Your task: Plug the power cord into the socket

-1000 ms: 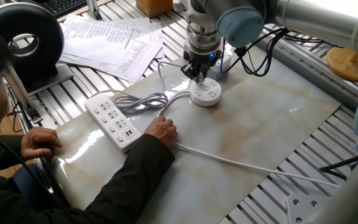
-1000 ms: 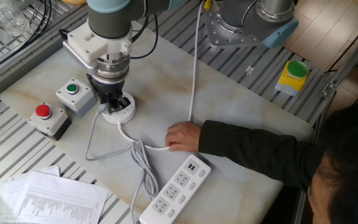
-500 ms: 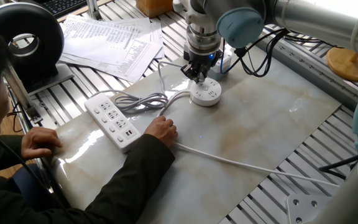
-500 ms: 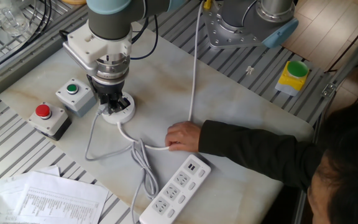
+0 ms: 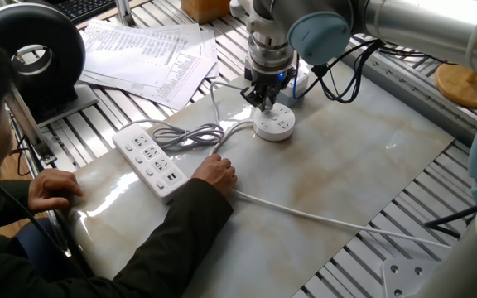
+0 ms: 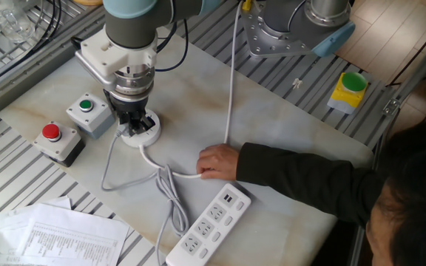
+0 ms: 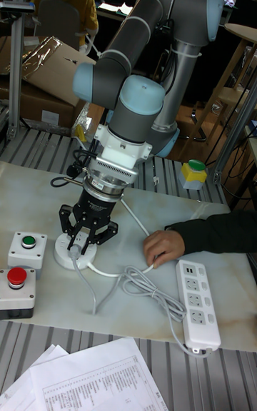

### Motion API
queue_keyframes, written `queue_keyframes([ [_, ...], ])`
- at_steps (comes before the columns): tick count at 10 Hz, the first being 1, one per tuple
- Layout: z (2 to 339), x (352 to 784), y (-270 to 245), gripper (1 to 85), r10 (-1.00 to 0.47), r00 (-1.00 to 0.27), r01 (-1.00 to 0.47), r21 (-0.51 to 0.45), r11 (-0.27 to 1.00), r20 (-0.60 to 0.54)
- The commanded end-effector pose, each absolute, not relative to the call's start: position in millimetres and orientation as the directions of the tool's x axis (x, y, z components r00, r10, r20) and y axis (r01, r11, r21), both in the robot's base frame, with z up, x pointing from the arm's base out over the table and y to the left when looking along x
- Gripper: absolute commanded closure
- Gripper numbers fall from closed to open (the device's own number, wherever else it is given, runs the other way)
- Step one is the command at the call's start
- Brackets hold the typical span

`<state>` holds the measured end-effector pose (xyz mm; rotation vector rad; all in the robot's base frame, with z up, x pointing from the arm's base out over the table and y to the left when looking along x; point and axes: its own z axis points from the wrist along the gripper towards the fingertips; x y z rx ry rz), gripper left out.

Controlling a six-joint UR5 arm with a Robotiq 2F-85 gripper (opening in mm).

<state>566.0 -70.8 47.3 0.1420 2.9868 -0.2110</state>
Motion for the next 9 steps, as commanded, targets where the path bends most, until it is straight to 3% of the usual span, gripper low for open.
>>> queue_keyframes([
  [1,46.1,567.4,-69.6,84.7,0.093,-0.984,0.112,-0.123,0.986,-0.152],
  [9,48.6,564.3,-73.9,84.7,0.082,-0.987,0.101,-0.141,0.985,-0.140],
])
